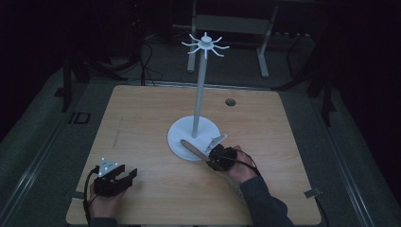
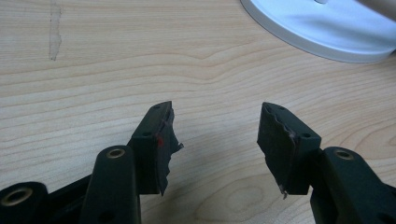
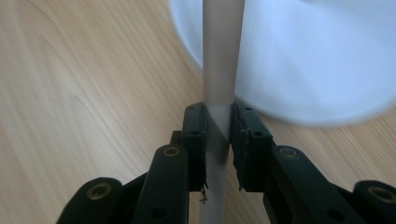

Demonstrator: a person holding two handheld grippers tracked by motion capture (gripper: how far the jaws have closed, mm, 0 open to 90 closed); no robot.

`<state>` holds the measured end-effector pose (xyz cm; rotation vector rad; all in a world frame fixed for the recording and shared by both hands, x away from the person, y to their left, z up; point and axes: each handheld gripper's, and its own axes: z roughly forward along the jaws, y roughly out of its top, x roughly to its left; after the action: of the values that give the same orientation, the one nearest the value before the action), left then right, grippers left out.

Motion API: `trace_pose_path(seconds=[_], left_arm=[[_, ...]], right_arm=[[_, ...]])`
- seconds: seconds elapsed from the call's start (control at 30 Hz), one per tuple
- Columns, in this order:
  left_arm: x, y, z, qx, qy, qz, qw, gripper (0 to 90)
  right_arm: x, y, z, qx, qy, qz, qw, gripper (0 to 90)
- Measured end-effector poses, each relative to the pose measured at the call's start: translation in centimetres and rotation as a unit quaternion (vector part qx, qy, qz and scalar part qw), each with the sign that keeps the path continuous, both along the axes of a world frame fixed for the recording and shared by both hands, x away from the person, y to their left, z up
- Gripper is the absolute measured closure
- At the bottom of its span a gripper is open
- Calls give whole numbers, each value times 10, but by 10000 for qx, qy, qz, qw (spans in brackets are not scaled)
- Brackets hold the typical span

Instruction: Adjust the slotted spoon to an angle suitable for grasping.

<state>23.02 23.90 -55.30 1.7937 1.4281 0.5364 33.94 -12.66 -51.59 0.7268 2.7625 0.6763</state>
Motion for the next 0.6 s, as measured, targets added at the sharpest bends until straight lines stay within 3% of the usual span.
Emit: trace_pose_path(seconds=[0.17, 0.33, 0.43, 0.6], left_arm=[[0, 0, 0, -2, 11, -5, 10000, 459], [1, -1, -1, 8, 19, -11, 10000, 459], [1, -2, -1, 16, 22, -26, 10000, 459], [1, -2, -1, 21, 15, -33, 10000, 459]], right_arm=[[4, -26, -7, -139, 136, -385, 9991, 761], [7, -45, -11, -191, 251, -559, 9979, 760], [8, -45, -11, -267, 291, -545, 9977, 756], [18, -40, -9, -469, 541, -445, 9964, 730]])
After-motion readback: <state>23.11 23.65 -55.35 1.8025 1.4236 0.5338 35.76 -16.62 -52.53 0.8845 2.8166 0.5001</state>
